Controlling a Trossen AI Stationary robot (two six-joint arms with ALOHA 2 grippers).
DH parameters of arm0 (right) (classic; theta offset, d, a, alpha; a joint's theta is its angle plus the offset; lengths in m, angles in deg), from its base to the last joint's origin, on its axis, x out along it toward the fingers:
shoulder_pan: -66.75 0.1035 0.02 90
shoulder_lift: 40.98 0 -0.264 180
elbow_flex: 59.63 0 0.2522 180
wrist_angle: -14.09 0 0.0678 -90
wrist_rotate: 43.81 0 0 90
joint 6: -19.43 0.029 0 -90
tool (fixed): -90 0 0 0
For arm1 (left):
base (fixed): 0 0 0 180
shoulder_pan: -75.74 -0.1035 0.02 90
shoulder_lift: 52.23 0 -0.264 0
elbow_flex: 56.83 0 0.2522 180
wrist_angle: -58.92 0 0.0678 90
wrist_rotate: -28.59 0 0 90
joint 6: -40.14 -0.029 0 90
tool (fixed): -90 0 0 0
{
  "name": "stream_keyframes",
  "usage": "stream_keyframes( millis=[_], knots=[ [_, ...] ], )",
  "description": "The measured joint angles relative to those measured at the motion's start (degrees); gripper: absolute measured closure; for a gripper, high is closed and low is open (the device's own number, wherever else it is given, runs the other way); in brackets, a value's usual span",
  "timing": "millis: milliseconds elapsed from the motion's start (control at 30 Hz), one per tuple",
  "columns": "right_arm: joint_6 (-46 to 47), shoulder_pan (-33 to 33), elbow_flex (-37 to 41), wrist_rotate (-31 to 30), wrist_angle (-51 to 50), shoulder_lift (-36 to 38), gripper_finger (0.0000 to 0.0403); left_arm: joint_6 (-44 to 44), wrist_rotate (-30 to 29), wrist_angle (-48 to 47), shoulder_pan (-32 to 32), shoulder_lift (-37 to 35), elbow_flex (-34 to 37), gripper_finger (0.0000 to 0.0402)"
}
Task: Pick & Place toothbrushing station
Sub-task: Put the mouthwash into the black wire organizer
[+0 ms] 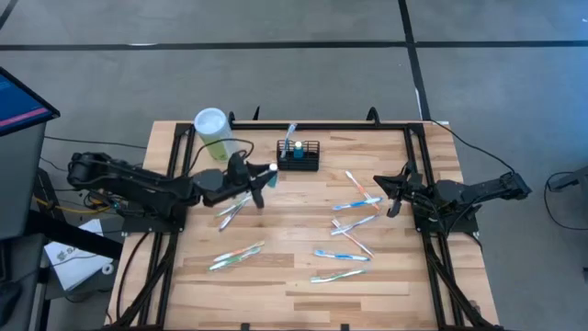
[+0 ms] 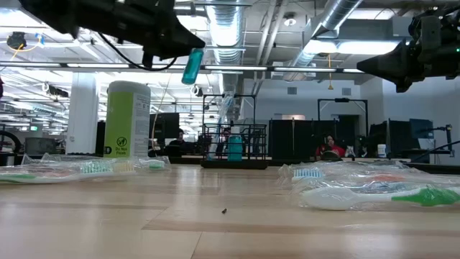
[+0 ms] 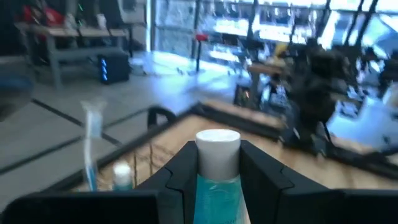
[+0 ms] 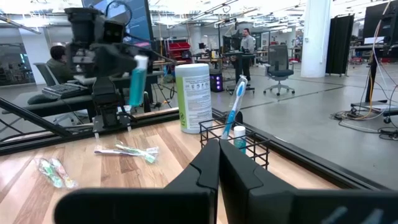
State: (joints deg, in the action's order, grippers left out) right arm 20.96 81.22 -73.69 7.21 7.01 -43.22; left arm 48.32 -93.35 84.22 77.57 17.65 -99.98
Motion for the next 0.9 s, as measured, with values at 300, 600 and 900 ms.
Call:
stream_keyframes(
  millis=[300, 600, 900],
  knots=[
    [-0.4, 0.0, 0.0, 0.0, 0.0, 0.0, 0.0401, -2.3, 7.0, 19.4, -6.4, 12.4, -0.1, 0.0316],
    [-0.4, 0.0, 0.0, 0.0, 0.0, 0.0, 0.0401, -3.8, 9.5, 36.9, -11.2, 24.4, -0.1, 0.0316],
    [-0.6, 0.0, 0.0, 0.0, 0.0, 0.0, 0.0401, -3.5, 10.8, 39.3, -14.3, 31.9, -5.0, 0.0316]
  ],
)
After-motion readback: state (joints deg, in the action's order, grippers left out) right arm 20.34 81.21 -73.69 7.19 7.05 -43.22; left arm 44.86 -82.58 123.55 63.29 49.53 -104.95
